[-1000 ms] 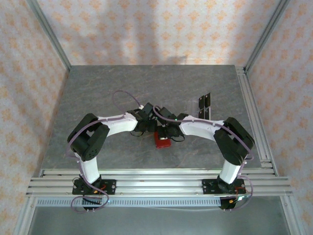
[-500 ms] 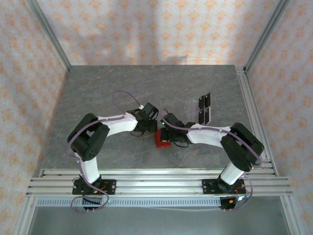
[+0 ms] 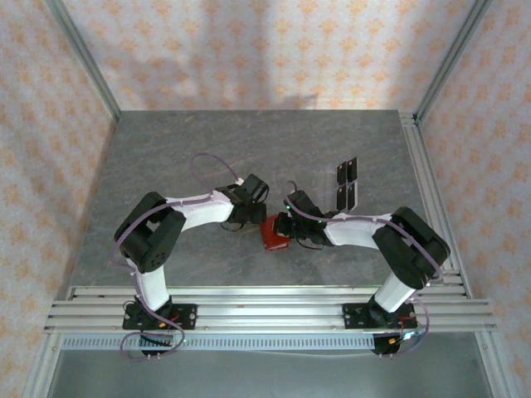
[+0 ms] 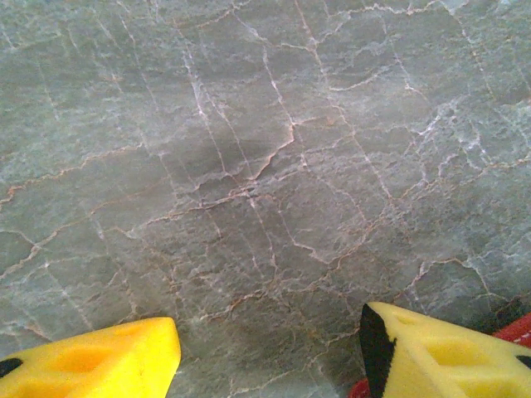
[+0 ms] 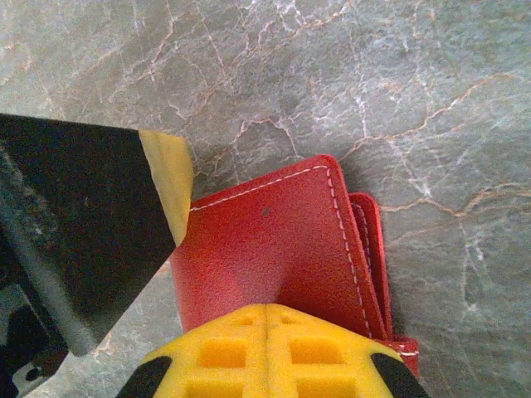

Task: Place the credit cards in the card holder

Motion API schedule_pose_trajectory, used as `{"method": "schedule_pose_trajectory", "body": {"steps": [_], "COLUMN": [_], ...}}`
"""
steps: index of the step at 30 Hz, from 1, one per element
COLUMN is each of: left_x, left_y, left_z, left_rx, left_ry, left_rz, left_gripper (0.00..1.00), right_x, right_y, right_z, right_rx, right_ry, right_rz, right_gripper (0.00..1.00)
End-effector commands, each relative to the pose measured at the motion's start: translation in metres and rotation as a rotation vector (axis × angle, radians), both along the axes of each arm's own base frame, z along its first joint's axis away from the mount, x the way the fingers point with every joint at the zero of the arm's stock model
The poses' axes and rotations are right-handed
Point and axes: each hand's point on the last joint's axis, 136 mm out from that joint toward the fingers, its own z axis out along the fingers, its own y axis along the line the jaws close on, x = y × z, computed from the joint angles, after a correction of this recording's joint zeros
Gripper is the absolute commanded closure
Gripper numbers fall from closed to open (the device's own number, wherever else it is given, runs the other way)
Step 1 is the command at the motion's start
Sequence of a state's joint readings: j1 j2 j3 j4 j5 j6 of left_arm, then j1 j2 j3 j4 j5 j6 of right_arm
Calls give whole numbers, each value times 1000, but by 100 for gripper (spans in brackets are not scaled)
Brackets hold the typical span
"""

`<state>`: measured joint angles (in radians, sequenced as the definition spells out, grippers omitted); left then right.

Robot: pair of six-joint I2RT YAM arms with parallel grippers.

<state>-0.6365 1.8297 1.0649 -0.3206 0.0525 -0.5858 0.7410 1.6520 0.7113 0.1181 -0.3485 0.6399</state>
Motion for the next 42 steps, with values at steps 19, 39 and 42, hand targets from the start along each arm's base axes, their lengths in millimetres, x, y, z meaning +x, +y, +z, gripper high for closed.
{"method": "schedule_pose_trajectory", "body": {"steps": [19, 39, 42], "left_x": [41, 21, 14], "left_y": [30, 223, 251], "left_z": [46, 215, 179], "left_rx": [13, 469, 439], "left_ry": [-46, -745, -721], "left_rz": [86, 356, 412], "left_gripper": [21, 0, 0], "right_x": [36, 106, 101], "right_y": [5, -316, -341], "right_z": [109, 216, 192], "right_rx": [-59, -495, -595], "right_ry": [-115, -485, -509], "right_rz": [50, -780, -813], "right_gripper": [11, 1, 1]}}
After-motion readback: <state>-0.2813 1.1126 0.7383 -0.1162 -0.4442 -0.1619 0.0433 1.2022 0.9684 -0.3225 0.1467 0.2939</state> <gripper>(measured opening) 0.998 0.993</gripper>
